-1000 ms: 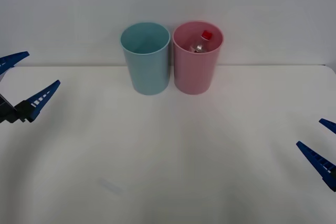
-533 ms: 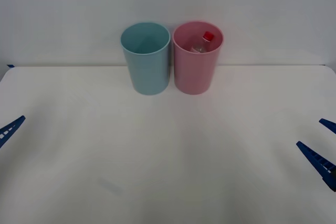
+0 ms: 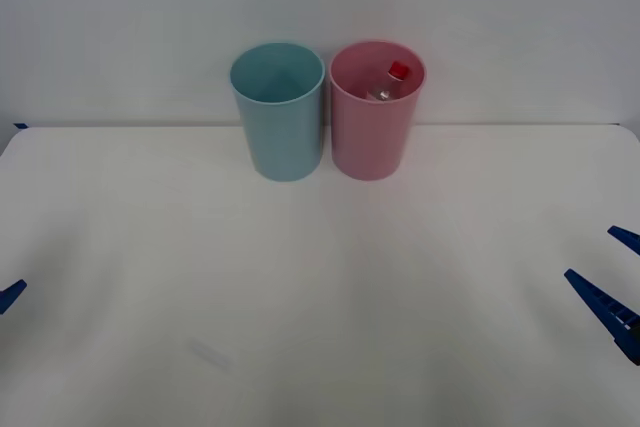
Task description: Grasp the object on the table and drop it into the matching bin: aluminum can to the light blue bin, PET bottle to the pink bin.
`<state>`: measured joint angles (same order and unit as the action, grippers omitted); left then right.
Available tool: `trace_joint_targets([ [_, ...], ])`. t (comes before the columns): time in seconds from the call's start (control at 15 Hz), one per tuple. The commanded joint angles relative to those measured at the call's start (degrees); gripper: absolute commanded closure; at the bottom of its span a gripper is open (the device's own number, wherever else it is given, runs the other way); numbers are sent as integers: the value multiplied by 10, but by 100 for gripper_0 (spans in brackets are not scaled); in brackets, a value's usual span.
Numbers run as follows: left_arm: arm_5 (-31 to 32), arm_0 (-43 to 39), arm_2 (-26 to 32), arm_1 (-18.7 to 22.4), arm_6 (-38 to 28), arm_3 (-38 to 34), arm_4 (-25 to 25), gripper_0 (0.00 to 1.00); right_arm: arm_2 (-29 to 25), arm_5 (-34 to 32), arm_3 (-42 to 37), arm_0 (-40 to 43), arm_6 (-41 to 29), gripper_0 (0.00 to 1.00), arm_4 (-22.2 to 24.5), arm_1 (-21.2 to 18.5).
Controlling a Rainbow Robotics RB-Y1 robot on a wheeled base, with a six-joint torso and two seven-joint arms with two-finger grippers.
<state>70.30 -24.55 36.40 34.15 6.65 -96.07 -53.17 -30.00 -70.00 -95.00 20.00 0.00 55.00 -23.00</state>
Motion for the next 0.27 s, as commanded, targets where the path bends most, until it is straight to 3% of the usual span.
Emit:
trace_joint_targets([
  [0.07,0,-1,-6,0,-3,0,0,0,0,0,0,0,0,0,0,0],
  [0.27,0,-1,-6,0,-3,0,0,0,0,0,0,0,0,0,0,0],
])
